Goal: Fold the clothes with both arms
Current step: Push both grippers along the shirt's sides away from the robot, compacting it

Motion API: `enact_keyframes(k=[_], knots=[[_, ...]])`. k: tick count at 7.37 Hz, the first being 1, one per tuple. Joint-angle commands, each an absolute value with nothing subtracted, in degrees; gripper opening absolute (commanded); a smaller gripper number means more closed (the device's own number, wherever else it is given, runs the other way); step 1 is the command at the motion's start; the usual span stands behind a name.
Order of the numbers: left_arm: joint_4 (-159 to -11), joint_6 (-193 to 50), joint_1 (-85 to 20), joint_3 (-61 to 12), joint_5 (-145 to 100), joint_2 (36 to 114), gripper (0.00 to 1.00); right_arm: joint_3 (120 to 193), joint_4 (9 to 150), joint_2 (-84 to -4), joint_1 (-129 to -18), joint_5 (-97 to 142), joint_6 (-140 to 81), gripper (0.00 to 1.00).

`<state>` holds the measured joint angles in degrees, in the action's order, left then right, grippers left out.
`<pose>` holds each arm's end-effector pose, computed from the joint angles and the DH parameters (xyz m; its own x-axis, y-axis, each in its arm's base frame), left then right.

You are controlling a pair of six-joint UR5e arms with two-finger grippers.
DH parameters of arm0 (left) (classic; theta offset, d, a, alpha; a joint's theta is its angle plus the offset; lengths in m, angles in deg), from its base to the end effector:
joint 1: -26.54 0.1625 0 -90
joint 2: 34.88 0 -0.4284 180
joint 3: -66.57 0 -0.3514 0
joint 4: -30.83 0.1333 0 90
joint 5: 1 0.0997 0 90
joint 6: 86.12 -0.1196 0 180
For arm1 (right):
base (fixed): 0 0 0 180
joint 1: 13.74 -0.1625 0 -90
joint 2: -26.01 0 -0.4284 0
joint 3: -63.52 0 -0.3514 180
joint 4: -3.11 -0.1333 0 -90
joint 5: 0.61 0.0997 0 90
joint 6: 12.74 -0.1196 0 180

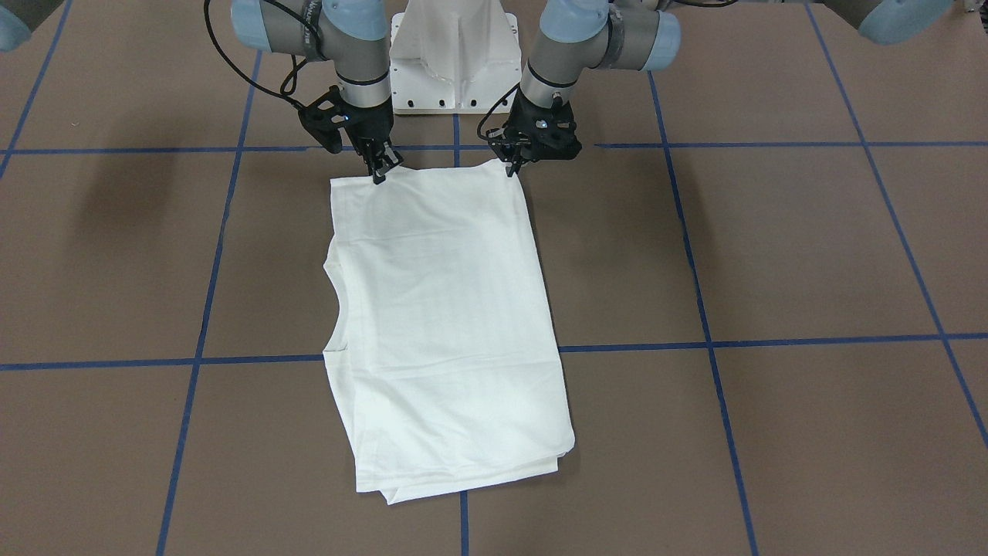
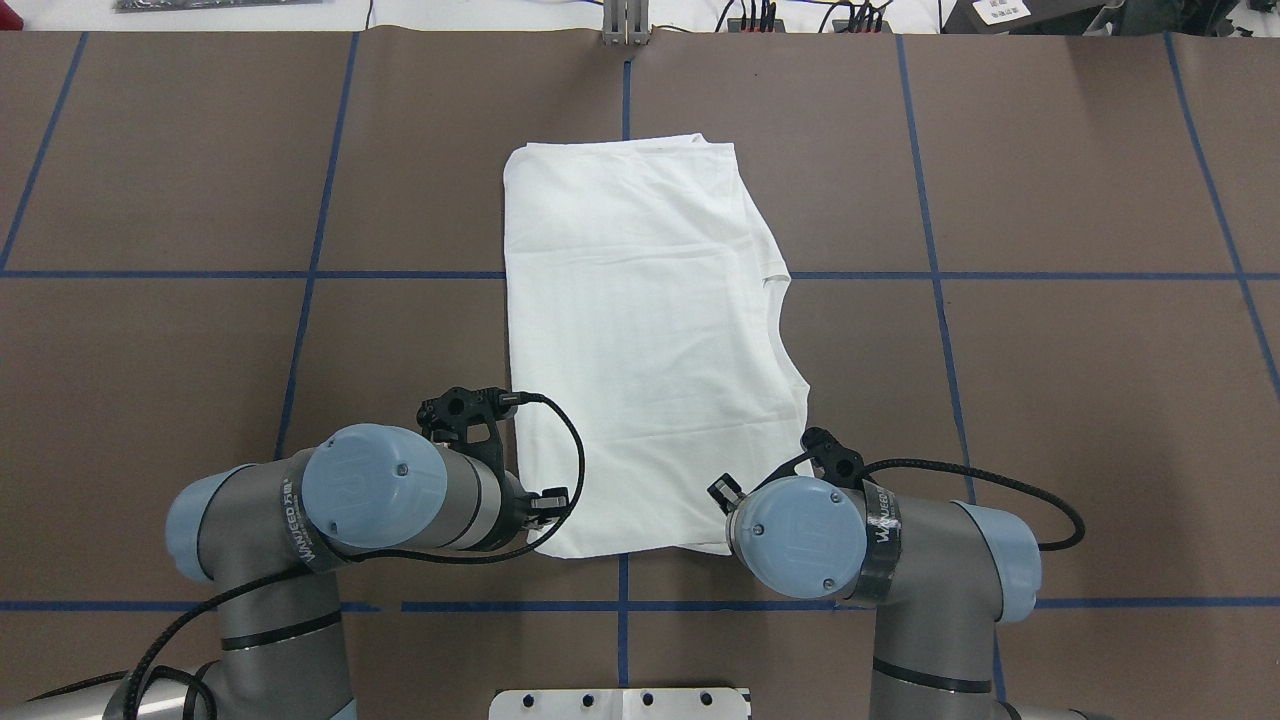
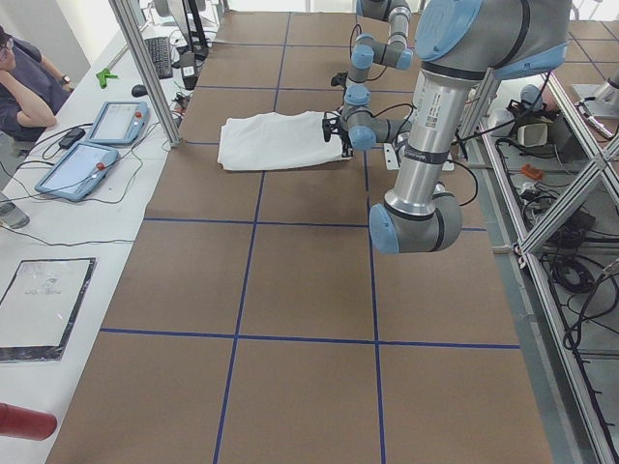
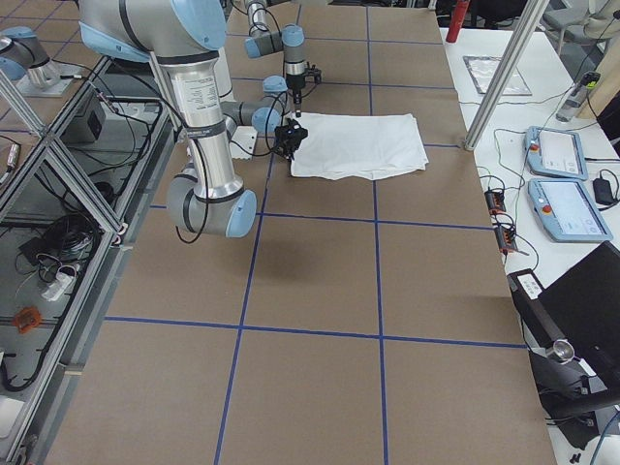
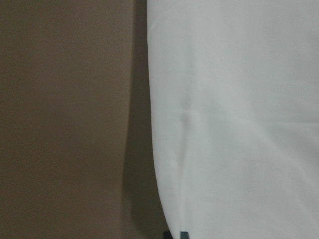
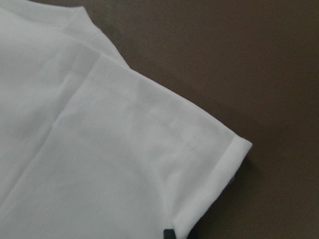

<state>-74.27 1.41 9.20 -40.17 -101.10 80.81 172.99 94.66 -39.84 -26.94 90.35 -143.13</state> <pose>0.5373 -0.2854 0.2906 0.5185 -0.1175 -0.8469 0.1300 0.9898 -0.0577 -0.5384 -0.2611 0.3330 0.4096 0.7615 0.5023 -0.6339 0.6335 -0.4436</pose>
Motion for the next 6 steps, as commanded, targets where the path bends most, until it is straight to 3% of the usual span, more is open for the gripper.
enact_keyframes(k=[1,4,6], knots=[[-73.8,0.8,9.1,-43.3,-101.9,80.3,0.0,177.7,97.2,-40.3,-27.5,90.9,-142.6,0.0],[-61.9,0.9,9.0,-57.5,-107.1,79.4,0.0,195.2,114.9,-37.9,-22.0,90.7,-142.8,0.0],[-52.1,1.0,8.7,-67.5,-108.5,80.2,0.0,199.6,126.4,-29.8,-21.7,90.9,-142.8,0.0]])
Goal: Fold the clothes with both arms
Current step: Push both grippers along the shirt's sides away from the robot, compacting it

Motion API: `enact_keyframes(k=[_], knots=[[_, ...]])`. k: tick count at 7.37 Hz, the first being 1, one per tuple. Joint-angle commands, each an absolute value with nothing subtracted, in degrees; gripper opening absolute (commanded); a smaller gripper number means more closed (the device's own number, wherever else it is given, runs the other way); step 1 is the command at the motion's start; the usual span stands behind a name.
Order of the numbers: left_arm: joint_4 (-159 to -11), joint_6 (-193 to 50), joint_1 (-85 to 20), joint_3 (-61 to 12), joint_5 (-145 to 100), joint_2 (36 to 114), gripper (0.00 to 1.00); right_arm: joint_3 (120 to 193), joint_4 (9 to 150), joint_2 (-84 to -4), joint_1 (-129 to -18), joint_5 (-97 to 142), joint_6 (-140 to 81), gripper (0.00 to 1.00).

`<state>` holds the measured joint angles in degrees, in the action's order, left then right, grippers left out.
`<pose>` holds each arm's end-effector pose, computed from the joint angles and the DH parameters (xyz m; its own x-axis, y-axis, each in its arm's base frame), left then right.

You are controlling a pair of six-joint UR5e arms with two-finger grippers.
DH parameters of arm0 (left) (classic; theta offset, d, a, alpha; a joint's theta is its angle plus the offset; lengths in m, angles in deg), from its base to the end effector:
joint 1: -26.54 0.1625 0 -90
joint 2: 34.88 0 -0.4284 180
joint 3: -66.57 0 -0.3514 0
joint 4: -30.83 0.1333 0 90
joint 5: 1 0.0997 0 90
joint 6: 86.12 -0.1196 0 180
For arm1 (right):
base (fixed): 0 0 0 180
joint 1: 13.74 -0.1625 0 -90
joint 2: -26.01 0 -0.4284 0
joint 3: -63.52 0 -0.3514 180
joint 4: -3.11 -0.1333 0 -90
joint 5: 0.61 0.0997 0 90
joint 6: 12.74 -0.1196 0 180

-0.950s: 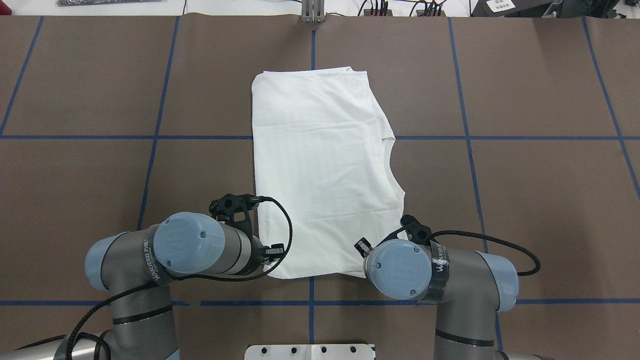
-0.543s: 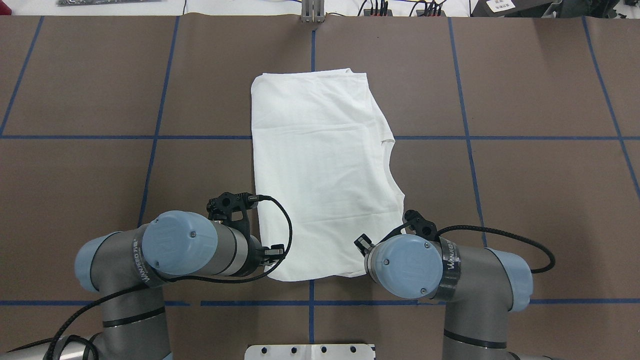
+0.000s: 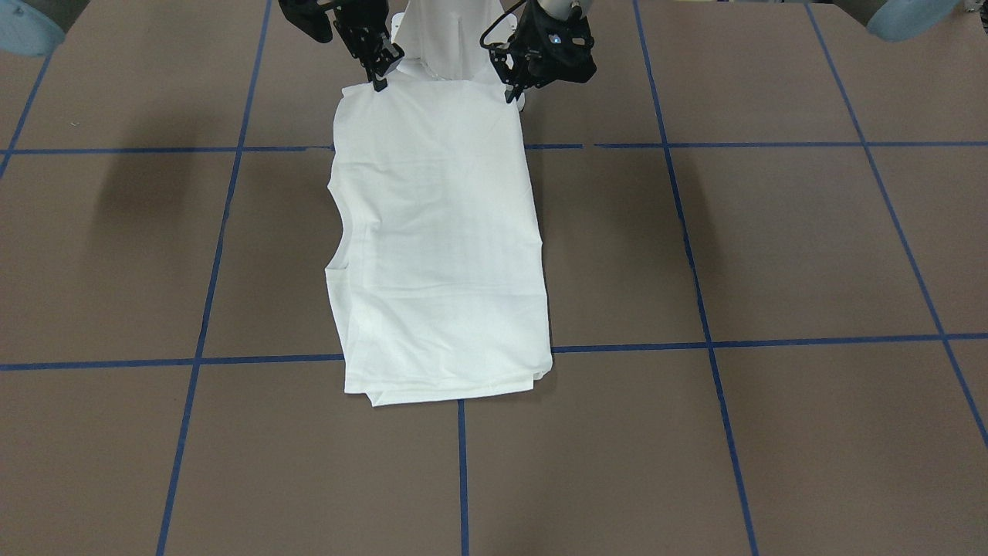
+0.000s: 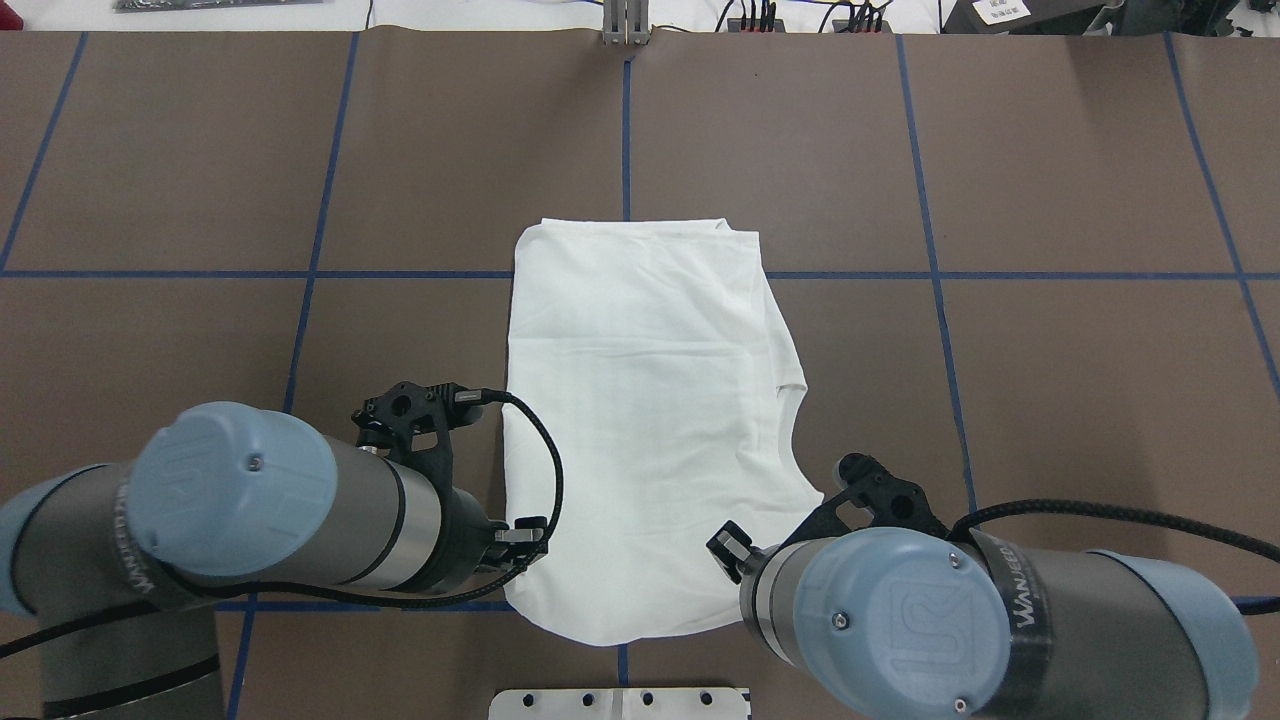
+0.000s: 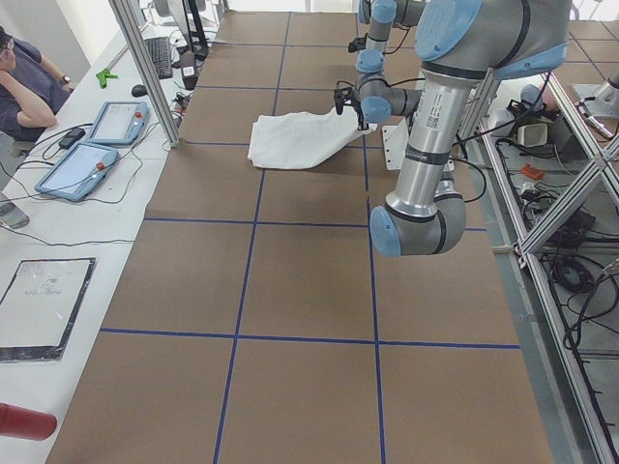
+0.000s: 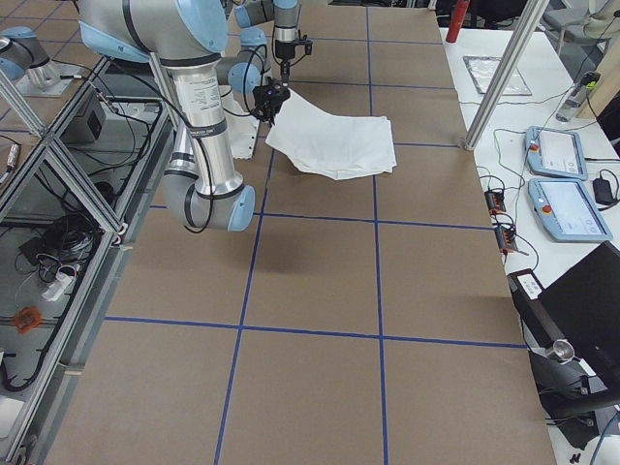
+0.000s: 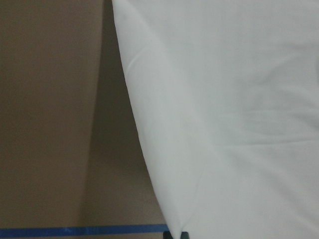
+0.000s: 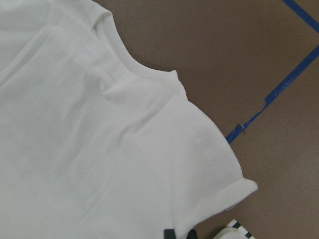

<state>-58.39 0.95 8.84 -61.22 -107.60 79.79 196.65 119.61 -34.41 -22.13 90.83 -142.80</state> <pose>0.4362 -0.2433 0.2068 0.4540 -0.0935 -0.8861 0.0286 0.9955 -0.0904 -0.4472 -0.1977 0.2103 0.4417 0.7155 0.5413 -0.5385 0.6940 -0.4779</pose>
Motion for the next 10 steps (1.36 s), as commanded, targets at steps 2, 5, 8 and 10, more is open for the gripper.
enact_keyframes(k=[2,5,8,10], knots=[[-51.5,0.4,5.5,-63.8,-108.6,80.9,0.0,197.5,126.2,-29.6,-23.0,90.1,-139.4,0.0],[-51.7,-7.3,-3.0,-54.8,-108.5,85.5,0.0,188.7,118.4,-29.3,-33.7,90.2,-126.9,0.0],[-53.7,-13.1,-8.6,-47.7,-108.4,88.2,0.0,177.1,115.5,-23.8,-41.0,90.2,-119.4,0.0],[-64.6,-14.6,-10.1,-35.4,-106.5,91.0,0.0,167.1,106.3,-22.1,-44.0,90.2,-116.1,0.0]])
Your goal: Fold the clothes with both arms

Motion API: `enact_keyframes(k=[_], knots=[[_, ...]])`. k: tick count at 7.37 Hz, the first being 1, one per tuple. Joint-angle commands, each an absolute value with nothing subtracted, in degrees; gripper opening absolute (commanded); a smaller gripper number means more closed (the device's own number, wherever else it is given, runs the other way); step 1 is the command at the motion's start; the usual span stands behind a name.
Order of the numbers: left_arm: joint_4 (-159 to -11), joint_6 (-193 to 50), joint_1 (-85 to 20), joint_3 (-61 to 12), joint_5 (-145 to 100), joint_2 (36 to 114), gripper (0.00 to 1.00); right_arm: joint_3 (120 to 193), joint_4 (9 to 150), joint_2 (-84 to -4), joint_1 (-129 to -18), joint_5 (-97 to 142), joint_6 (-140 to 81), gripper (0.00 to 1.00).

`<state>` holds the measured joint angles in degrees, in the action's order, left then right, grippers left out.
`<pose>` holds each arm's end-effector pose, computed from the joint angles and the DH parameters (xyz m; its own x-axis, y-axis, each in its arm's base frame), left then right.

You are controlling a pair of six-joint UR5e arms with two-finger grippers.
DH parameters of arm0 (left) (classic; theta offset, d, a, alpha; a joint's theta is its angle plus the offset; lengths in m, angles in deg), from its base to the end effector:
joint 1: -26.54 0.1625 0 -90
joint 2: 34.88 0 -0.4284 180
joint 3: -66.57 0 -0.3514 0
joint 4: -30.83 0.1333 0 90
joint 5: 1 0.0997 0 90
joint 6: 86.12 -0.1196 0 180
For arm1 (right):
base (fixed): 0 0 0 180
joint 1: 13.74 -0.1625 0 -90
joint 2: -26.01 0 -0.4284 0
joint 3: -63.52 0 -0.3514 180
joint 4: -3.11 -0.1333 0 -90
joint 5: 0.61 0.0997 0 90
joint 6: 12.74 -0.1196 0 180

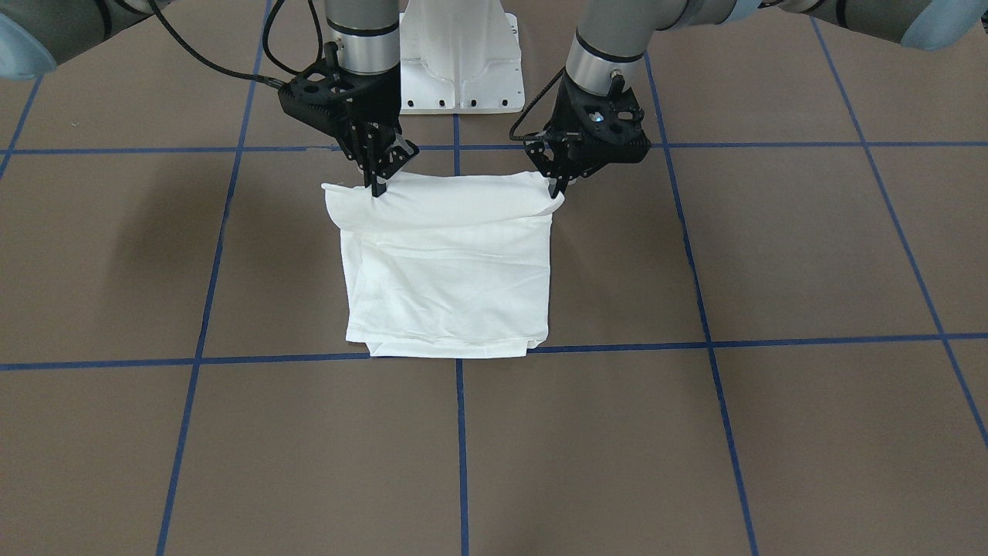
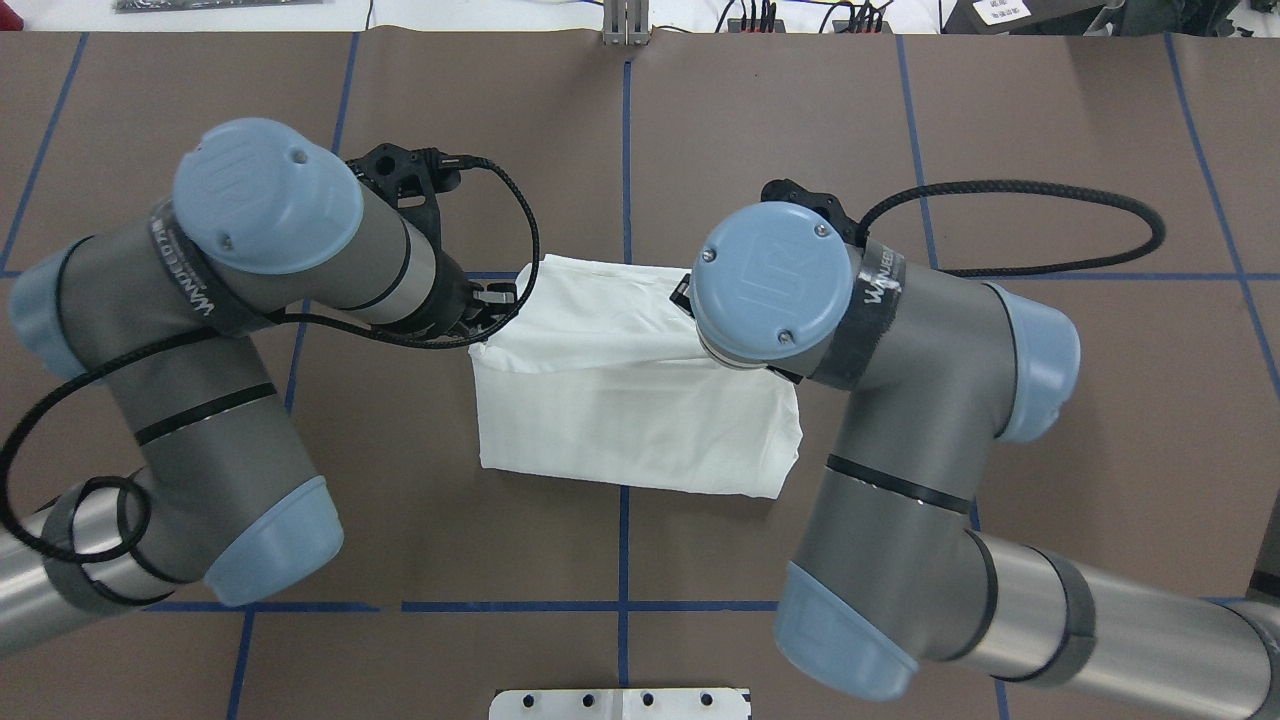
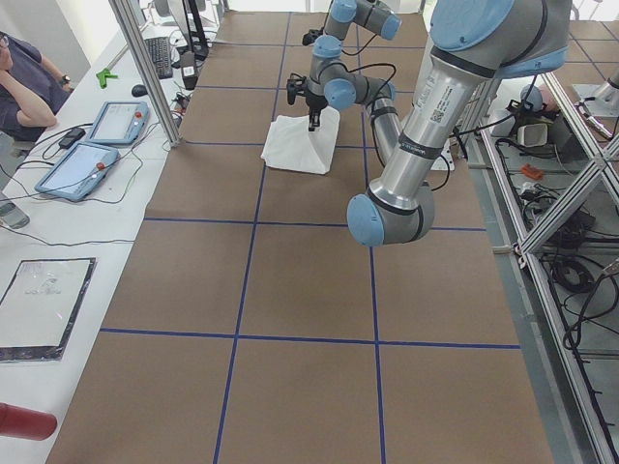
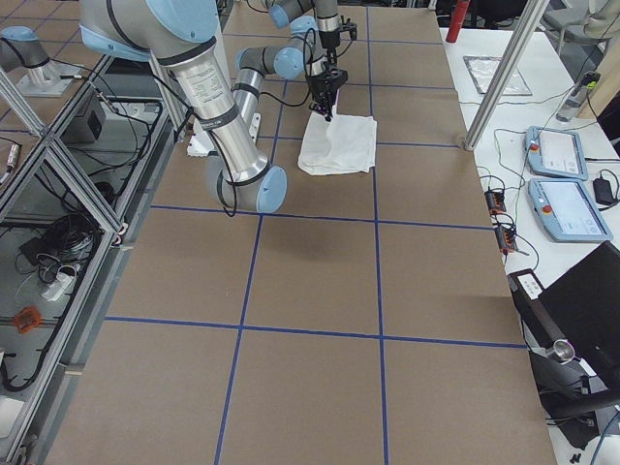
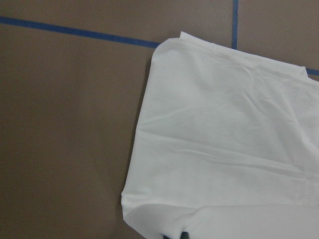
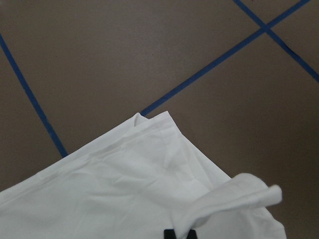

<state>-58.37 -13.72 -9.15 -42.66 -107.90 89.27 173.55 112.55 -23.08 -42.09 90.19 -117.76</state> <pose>0.4311 -0.4310 0.2253 0.5825 -0.0622 -0.8104 0.2041 0.9763 0.0718 -0.4701 -0.4032 0.2026 0.5157 0.5727 0.6373 -0.6215 0.7620 -0.1818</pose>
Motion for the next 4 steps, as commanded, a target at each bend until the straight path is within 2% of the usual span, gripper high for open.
enact_keyframes(k=[1,4], knots=[[-69.4,-14.7,-10.2,-29.3,-105.2,92.4,0.0,161.5,101.8,-21.6,-44.7,90.2,-115.0,0.0],[-79.2,-14.8,-10.6,-15.8,-105.0,96.4,0.0,152.1,95.7,-20.1,-45.6,90.2,-111.3,0.0]])
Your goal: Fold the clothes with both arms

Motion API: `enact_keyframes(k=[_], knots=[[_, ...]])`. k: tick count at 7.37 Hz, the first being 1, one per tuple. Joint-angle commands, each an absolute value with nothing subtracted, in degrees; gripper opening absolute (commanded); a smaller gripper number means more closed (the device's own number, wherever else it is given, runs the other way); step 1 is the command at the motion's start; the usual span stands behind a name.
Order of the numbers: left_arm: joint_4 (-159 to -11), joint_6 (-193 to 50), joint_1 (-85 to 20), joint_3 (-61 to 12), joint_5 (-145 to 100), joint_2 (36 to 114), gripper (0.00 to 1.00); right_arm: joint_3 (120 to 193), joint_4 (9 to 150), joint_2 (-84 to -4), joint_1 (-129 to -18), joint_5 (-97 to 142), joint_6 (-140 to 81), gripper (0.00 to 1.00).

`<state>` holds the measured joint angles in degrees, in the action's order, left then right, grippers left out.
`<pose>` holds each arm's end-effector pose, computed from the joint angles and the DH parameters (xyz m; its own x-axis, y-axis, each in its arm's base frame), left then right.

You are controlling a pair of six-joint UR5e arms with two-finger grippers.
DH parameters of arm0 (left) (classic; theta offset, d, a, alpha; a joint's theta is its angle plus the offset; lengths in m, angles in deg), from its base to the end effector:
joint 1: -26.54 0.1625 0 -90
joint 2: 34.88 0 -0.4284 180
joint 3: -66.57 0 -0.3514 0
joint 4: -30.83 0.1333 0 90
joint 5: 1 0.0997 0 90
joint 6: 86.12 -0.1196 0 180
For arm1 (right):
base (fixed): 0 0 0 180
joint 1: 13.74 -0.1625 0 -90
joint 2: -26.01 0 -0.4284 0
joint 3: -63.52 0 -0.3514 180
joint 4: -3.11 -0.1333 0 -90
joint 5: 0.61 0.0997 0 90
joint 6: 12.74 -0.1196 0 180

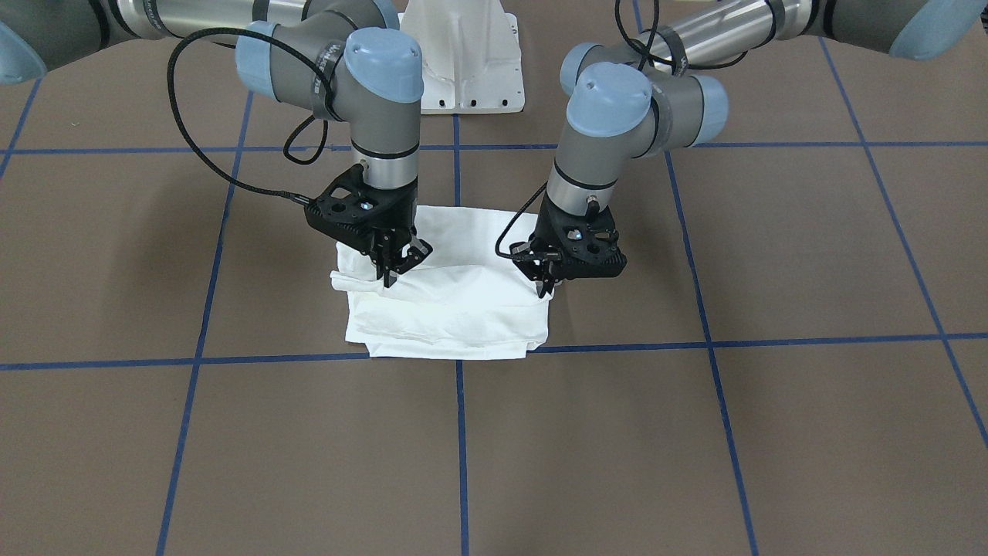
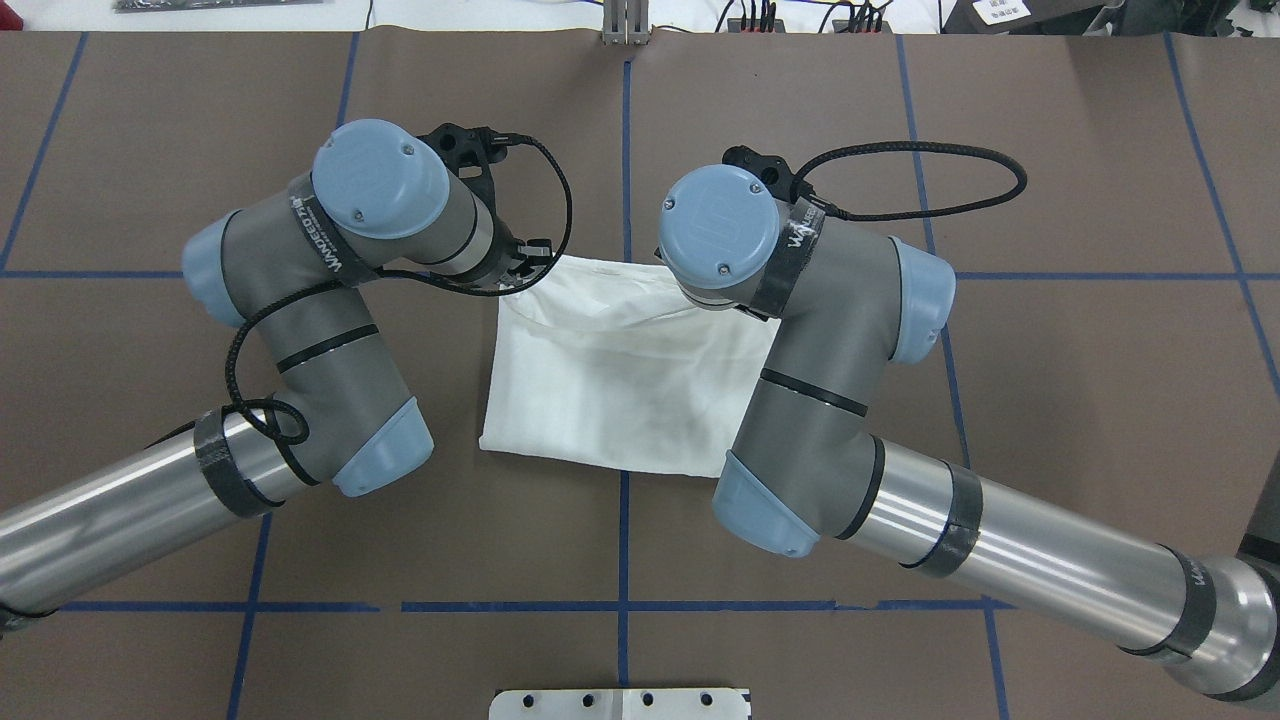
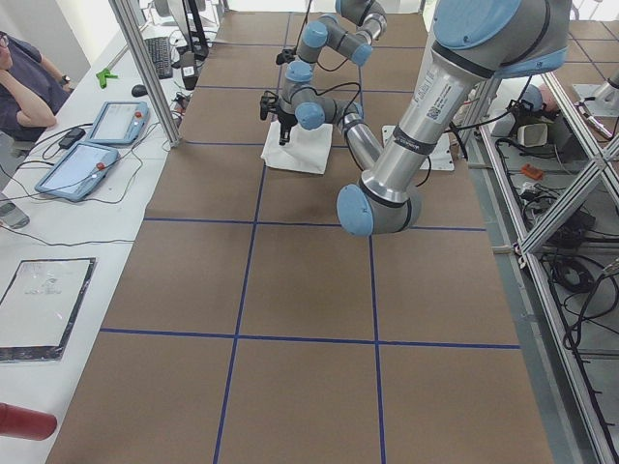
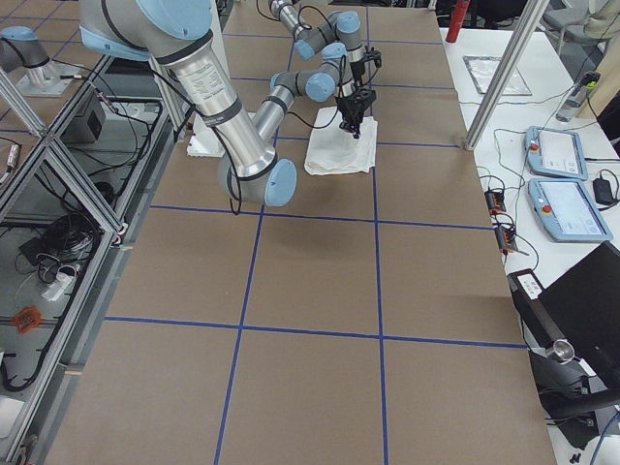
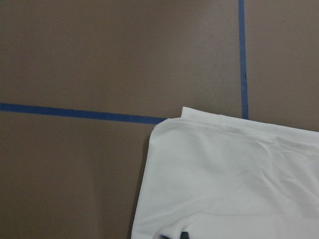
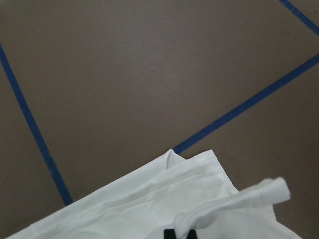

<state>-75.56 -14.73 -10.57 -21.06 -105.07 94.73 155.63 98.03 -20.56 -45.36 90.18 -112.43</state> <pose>0.4997 -0.5087 0.2684 0.5851 -0.0545 -0.8091 0.2558 0.9592 0.1203 -0.5221 -0.4760 0.2487 0.5502 0.5364 0.6400 -0.6180 0.7770 -0.1199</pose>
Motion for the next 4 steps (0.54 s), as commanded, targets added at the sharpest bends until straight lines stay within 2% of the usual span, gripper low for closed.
enact_keyframes(k=[1,3,4], knots=[[-81.4,-14.8,-10.6,-13.6,-105.0,96.9,0.0,150.9,95.3,-20.1,-45.6,90.2,-110.8,0.0],[-81.8,-14.8,-10.6,-12.2,-105.0,97.6,0.0,150.4,95.2,-20.1,-45.6,90.3,-110.6,0.0],[-82.8,-14.8,-10.7,-12.3,-105.0,97.5,0.46,150.4,95.0,-20.1,-46.0,90.5,-107.7,0.36]])
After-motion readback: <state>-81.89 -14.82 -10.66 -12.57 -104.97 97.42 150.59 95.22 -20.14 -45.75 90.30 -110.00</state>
